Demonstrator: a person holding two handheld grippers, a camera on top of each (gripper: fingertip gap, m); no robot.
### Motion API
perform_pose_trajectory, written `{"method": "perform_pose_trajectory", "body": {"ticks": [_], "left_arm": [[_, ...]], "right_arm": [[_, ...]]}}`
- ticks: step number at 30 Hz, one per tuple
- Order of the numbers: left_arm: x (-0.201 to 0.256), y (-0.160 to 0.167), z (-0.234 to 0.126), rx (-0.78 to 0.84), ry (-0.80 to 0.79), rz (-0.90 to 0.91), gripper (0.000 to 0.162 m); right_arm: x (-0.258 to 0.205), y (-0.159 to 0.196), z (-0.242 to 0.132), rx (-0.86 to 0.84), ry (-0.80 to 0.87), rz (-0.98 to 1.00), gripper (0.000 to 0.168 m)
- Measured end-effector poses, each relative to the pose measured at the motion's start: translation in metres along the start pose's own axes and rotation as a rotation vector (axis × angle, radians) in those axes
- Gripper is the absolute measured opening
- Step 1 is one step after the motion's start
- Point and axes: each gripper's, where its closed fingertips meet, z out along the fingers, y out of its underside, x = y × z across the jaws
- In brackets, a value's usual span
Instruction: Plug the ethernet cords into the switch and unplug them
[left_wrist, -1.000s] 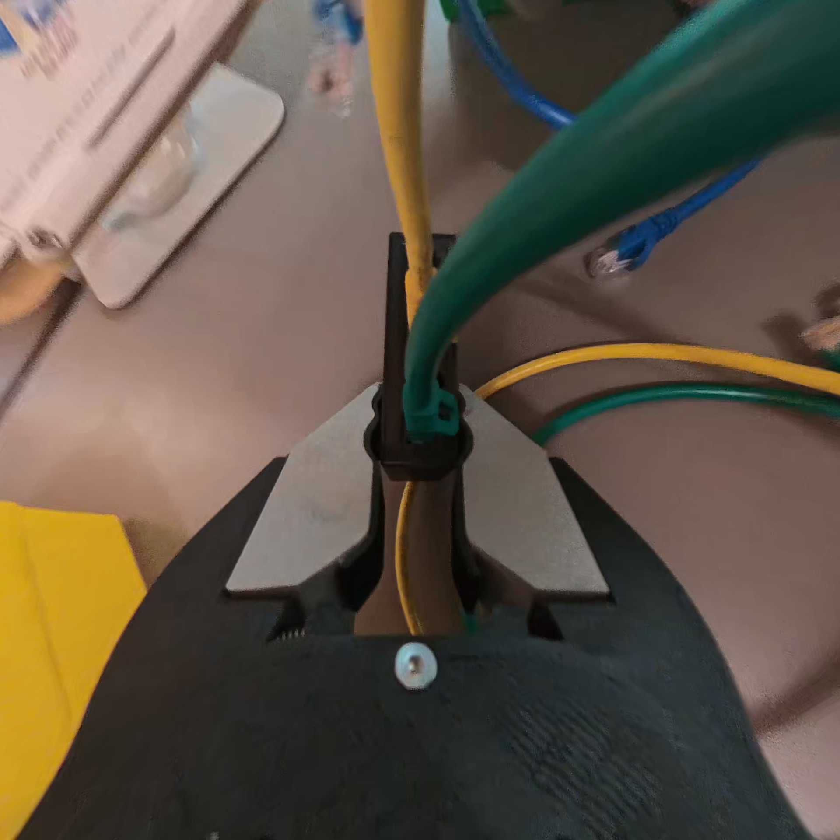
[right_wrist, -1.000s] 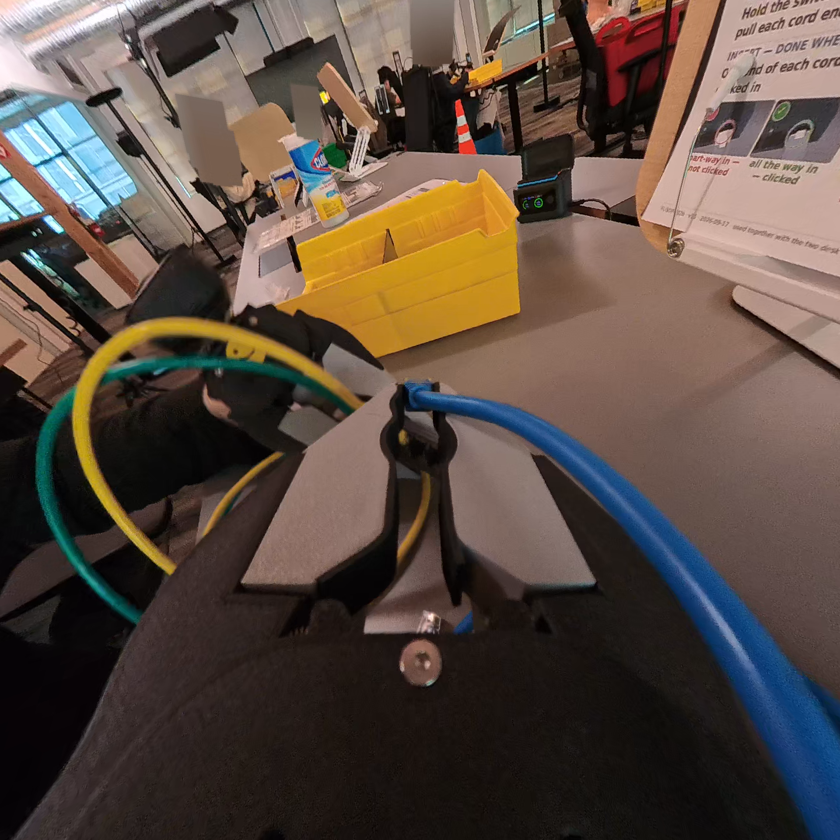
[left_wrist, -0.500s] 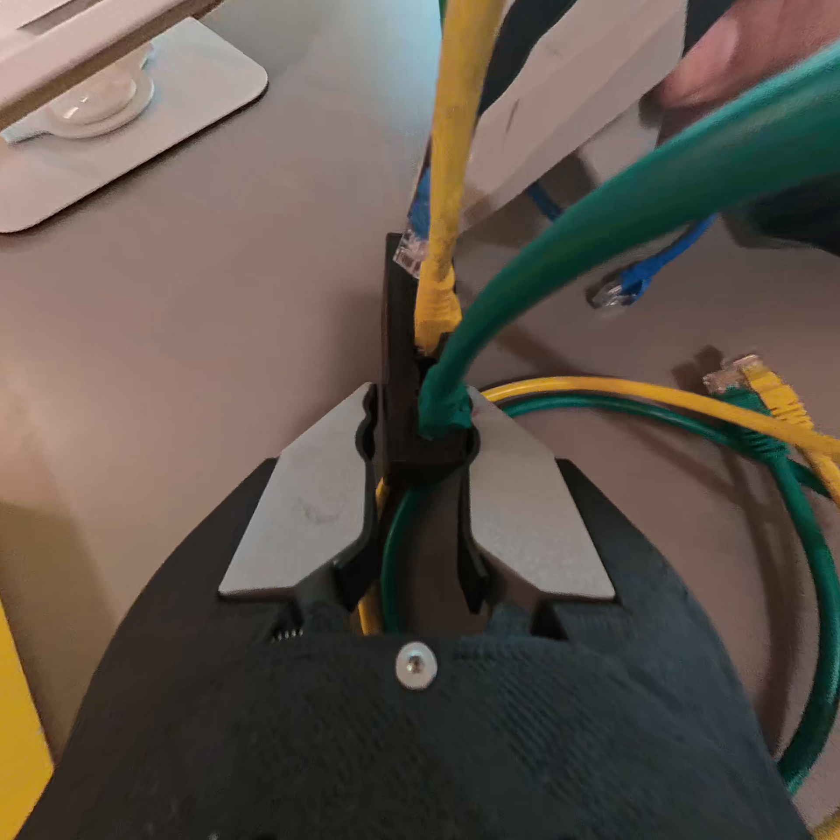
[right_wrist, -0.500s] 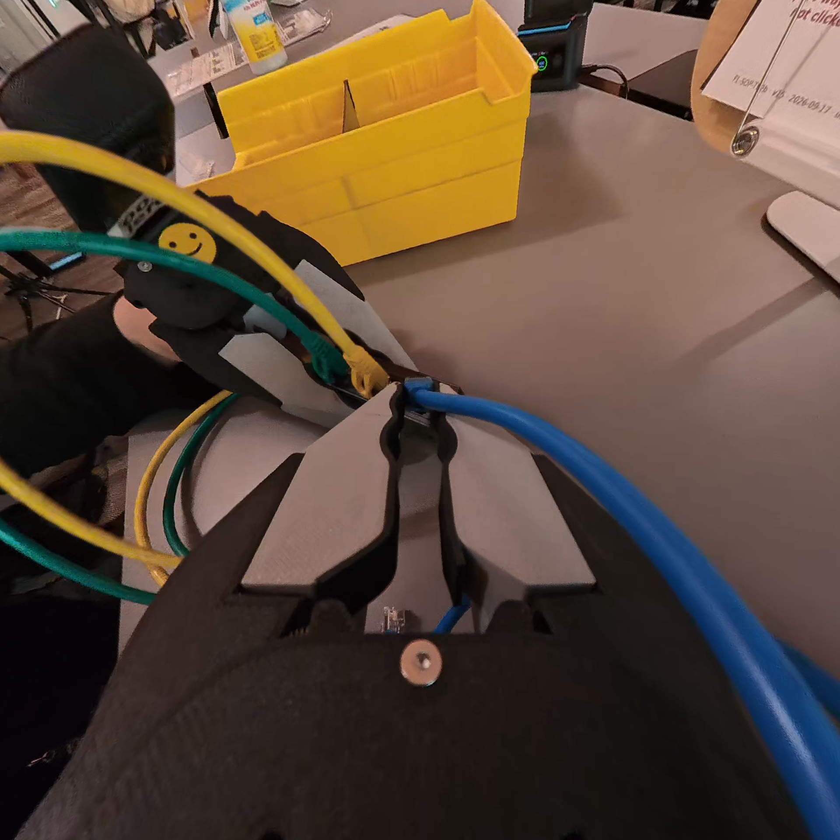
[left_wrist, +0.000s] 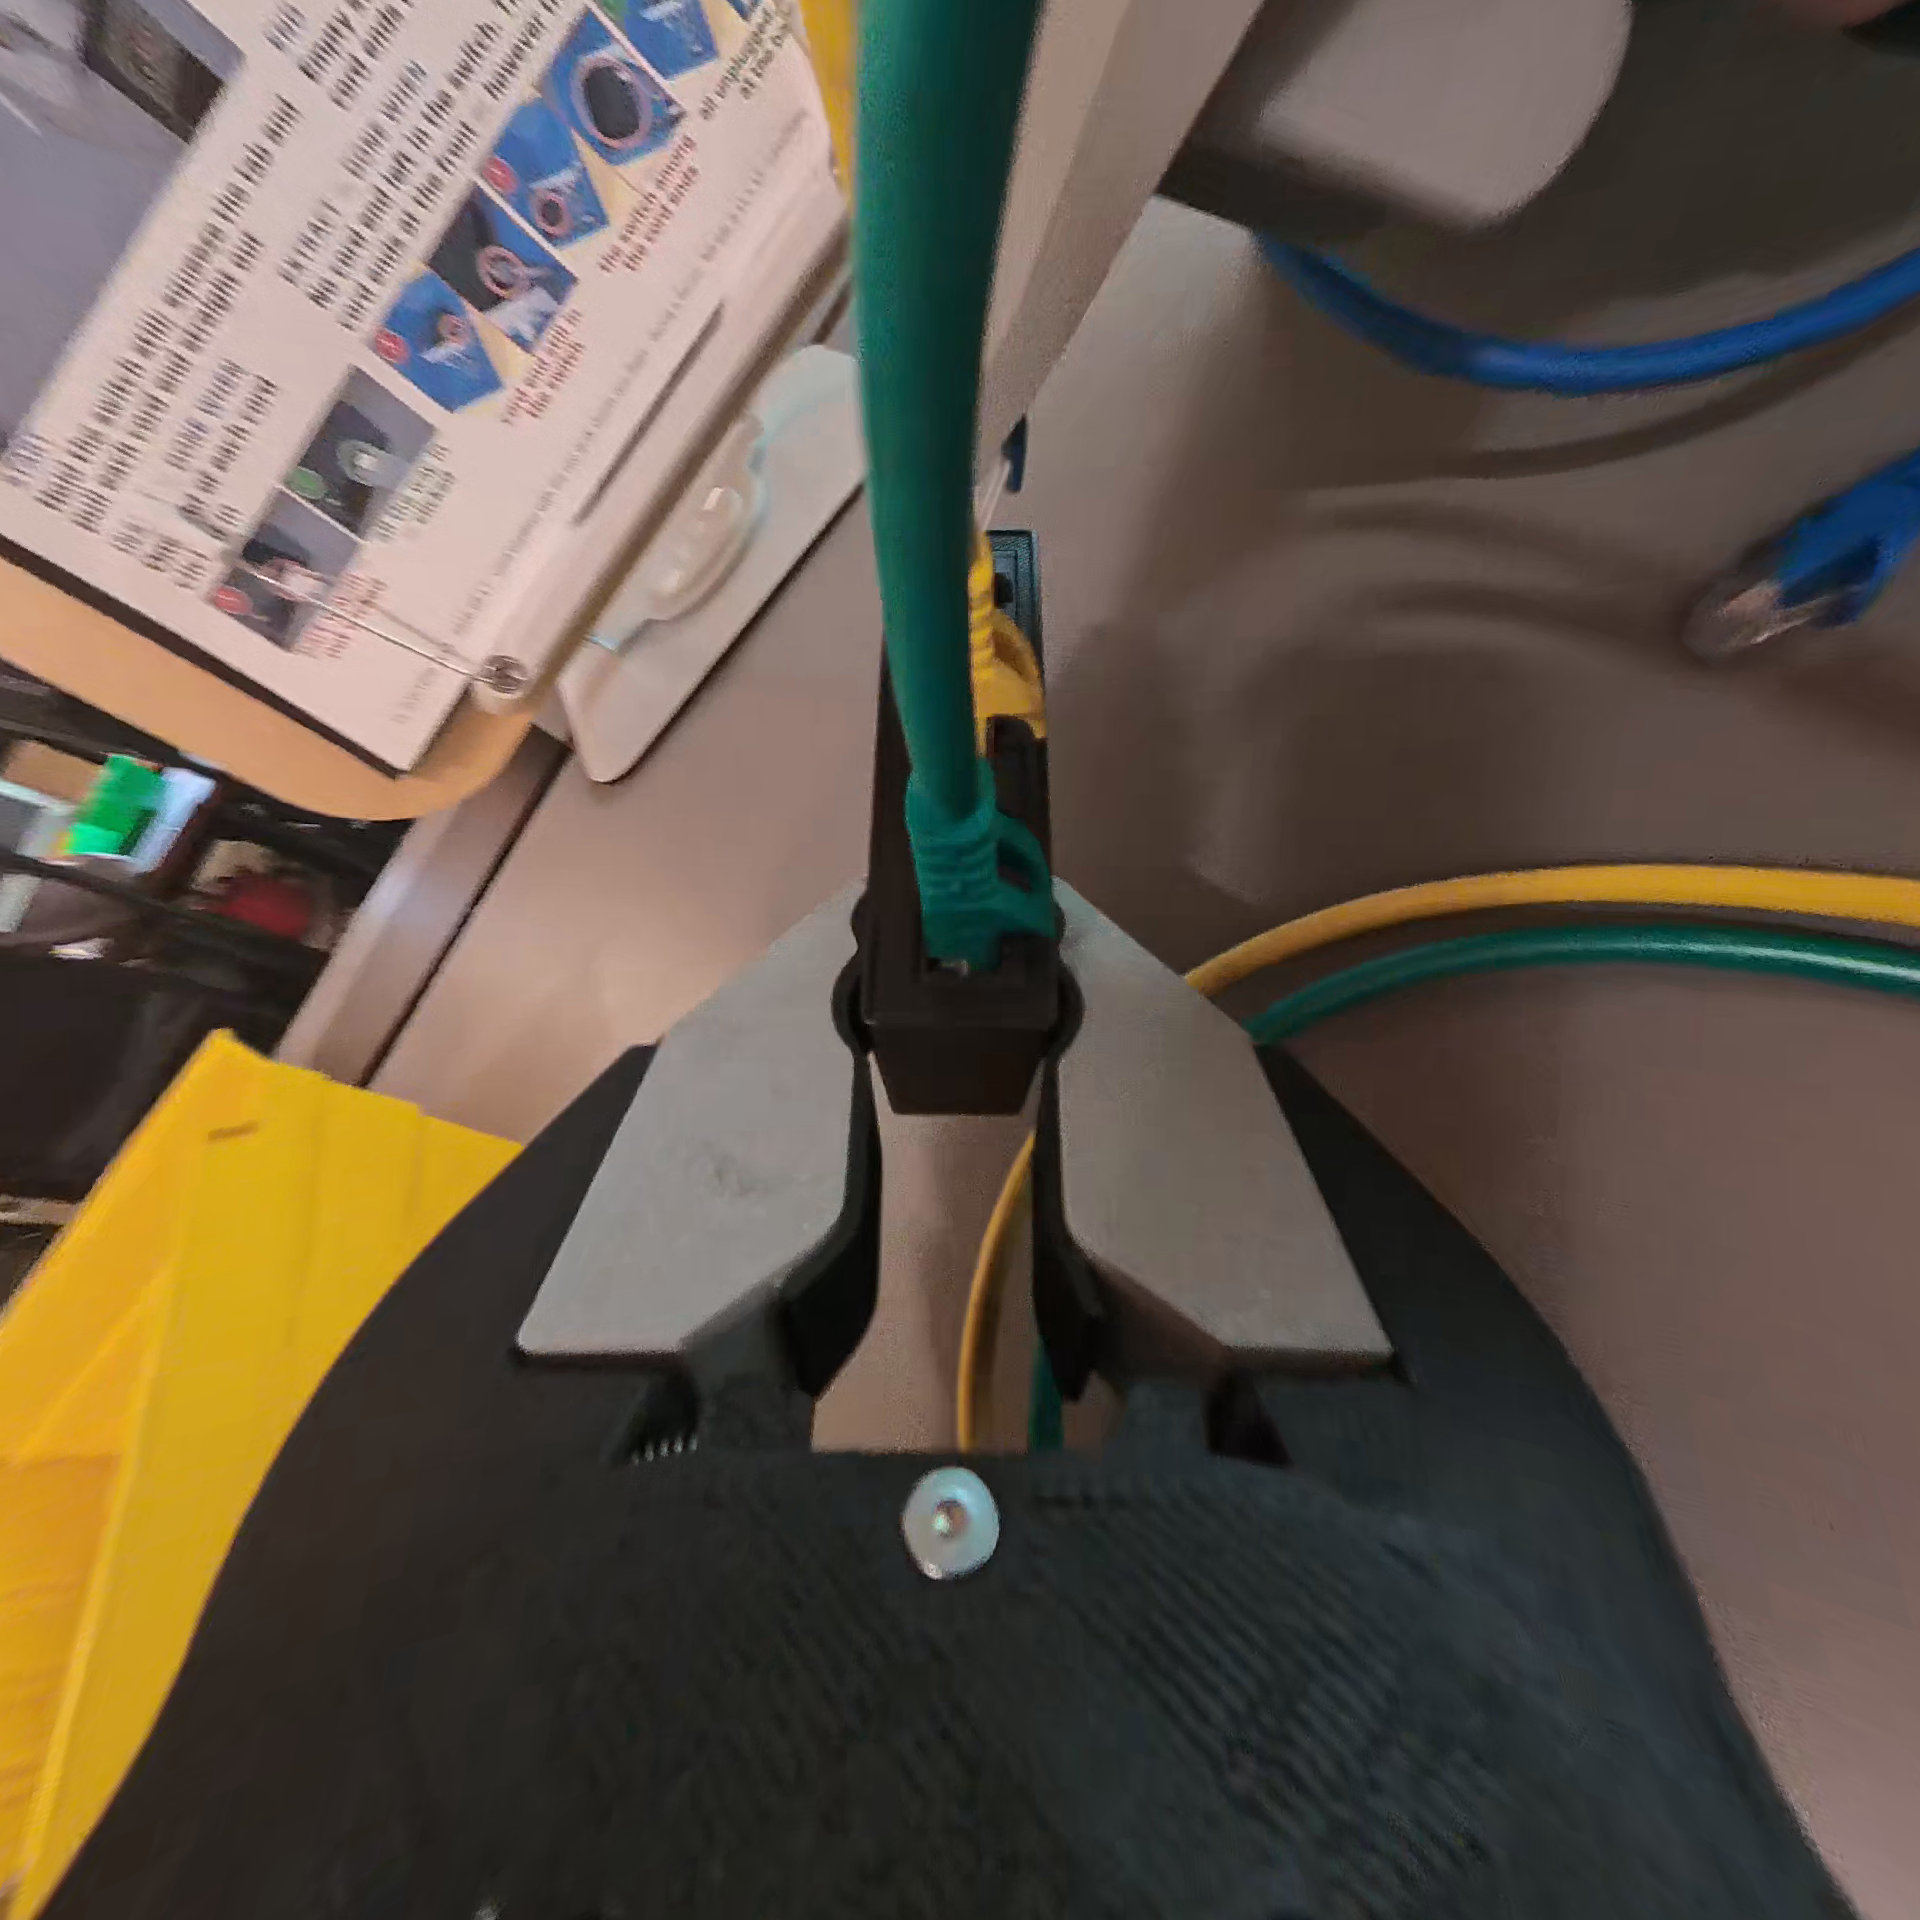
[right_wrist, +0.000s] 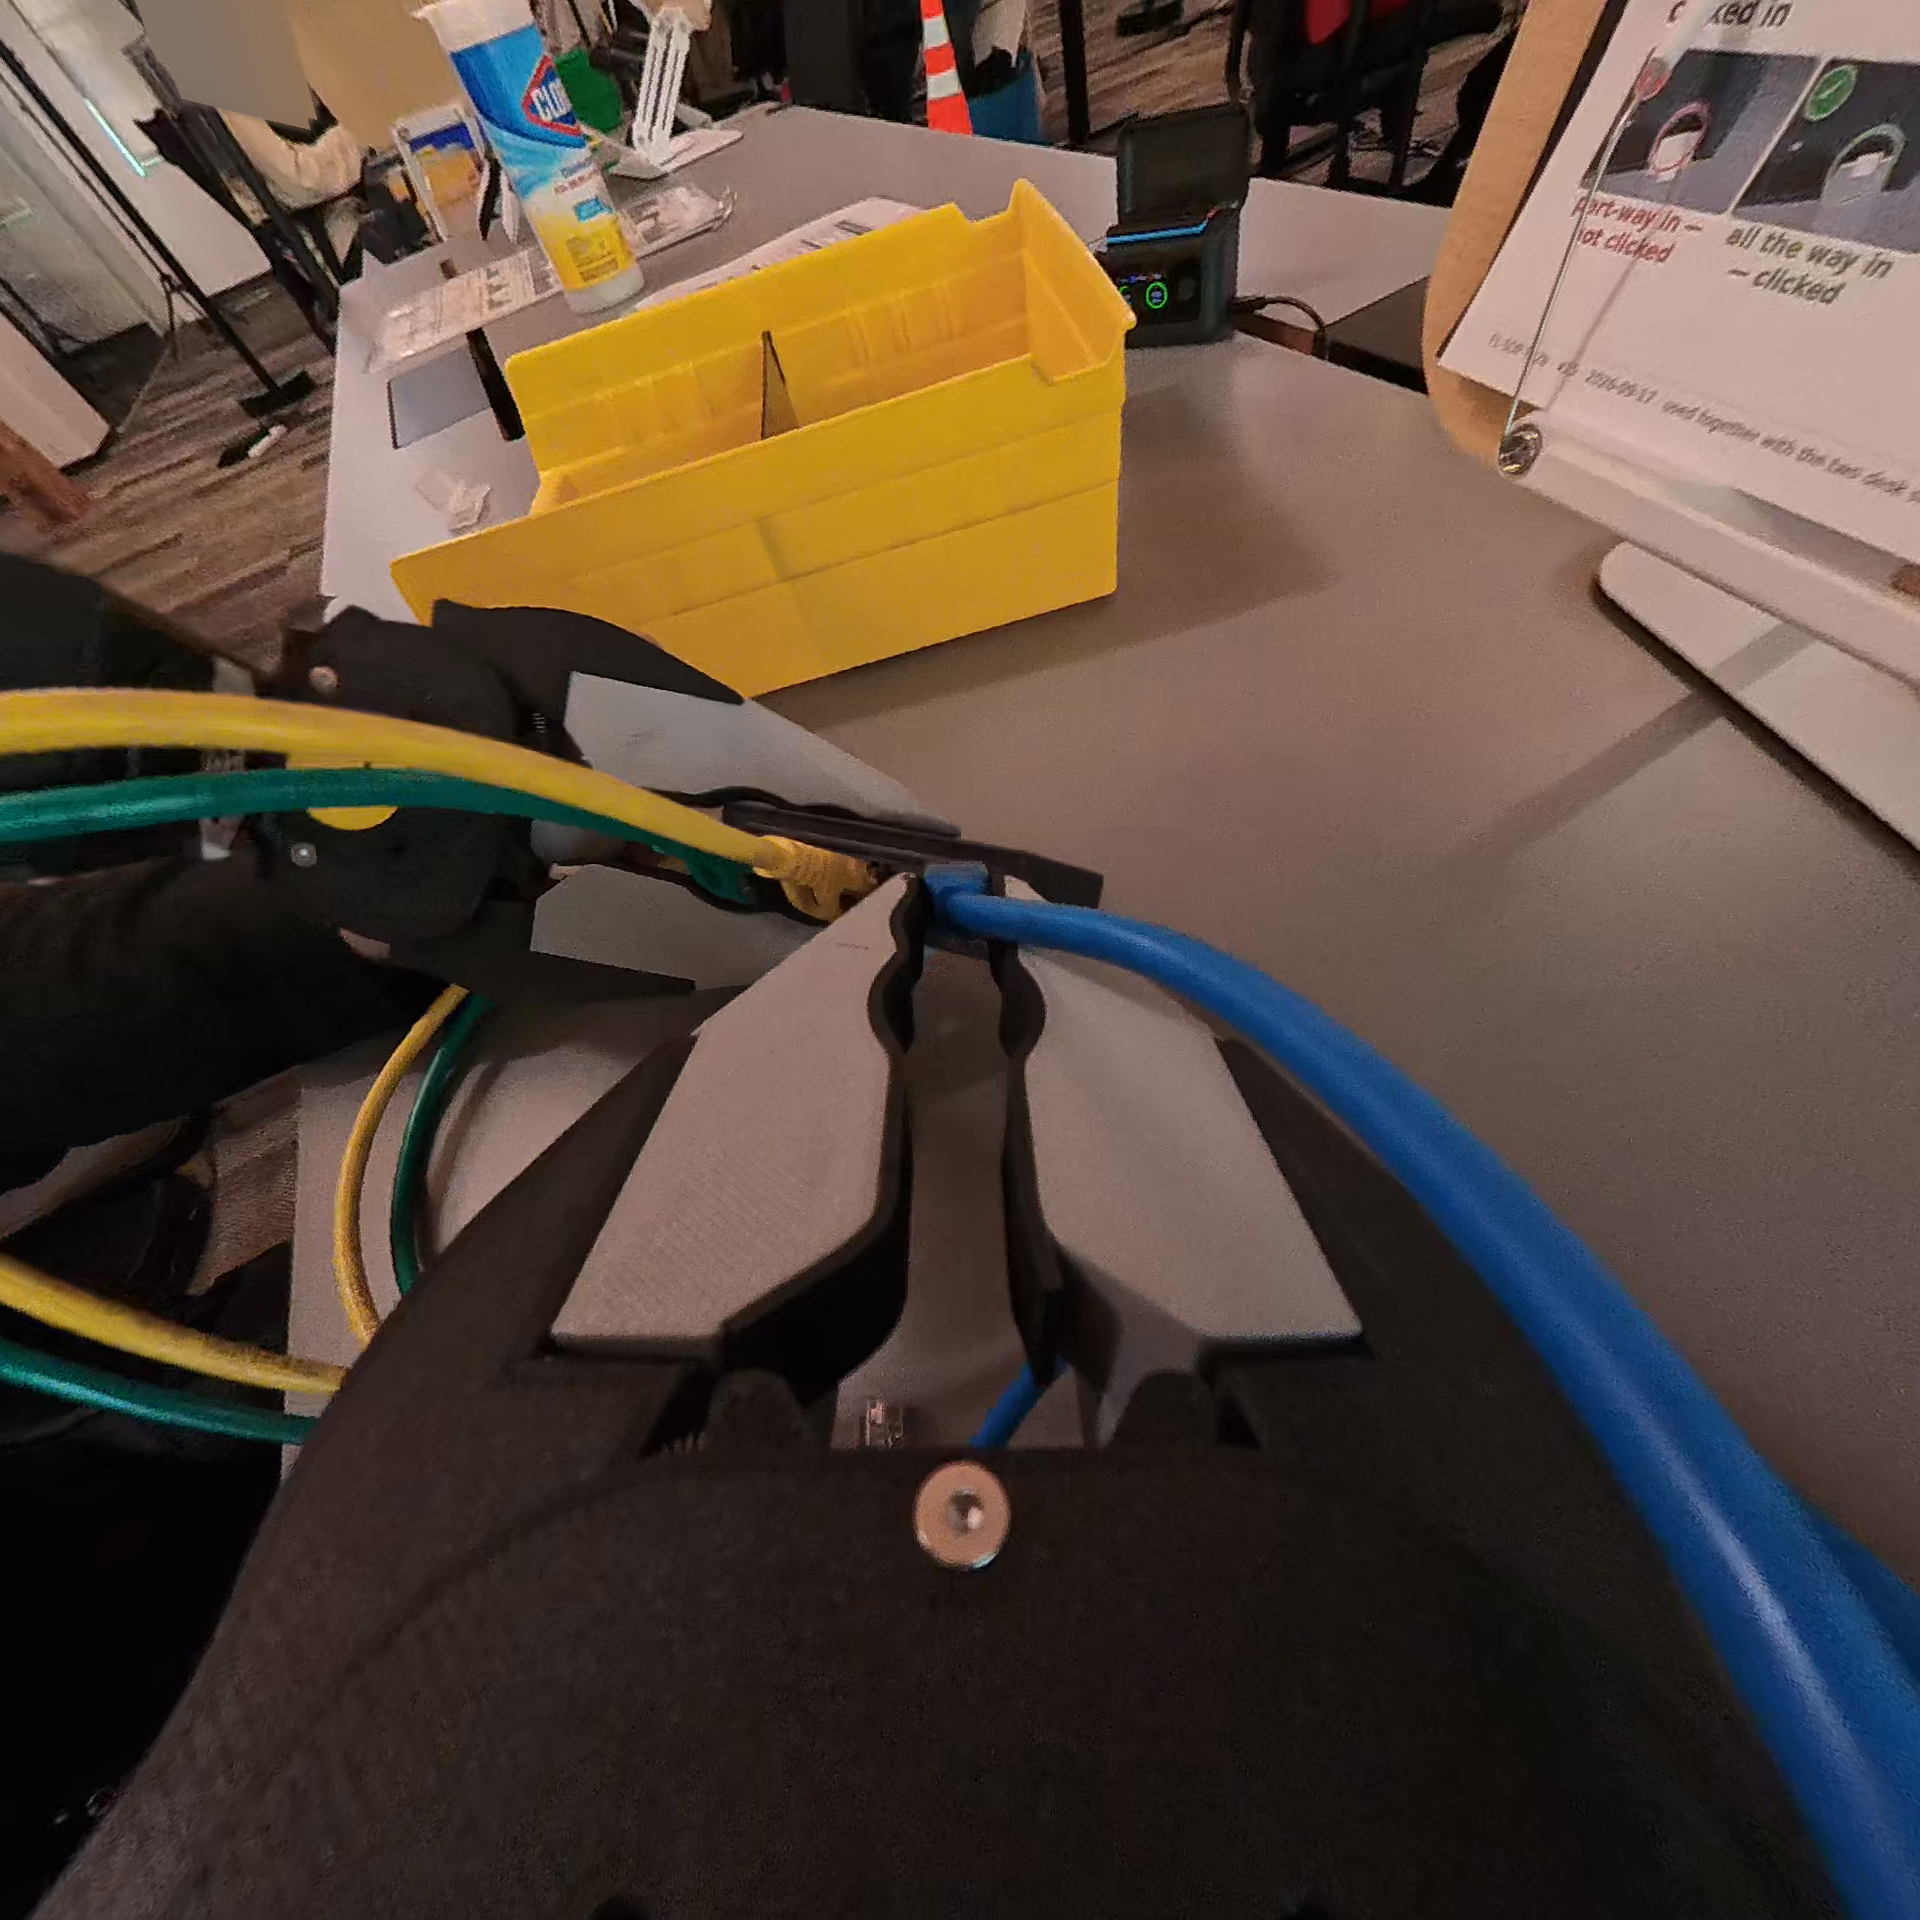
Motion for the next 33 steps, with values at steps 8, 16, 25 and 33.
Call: {"method": "perform_pose_trajectory", "body": {"ticks": [8, 16, 25, 33], "left_arm": [[-0.006, 0.000, -0.004, -0.008, -0.080, 0.081, 0.025], [-0.004, -0.011, -0.012, 0.098, -0.038, 0.066, 0.025], [0.005, -0.040, -0.031, 0.306, -0.005, 0.128, 0.026], [0.001, -0.060, -0.053, 0.446, -0.026, 0.156, 0.027]], "right_arm": [[0.000, 0.006, 0.007, -0.046, 0.073, -0.090, 0.009], [-0.002, 0.006, 0.005, -0.040, 0.026, -0.035, 0.008], [-0.008, 0.009, 0.006, -0.044, -0.070, 0.023, 0.008], [-0.022, -0.003, -0.002, 0.032, -0.264, 0.165, 0.009]]}}
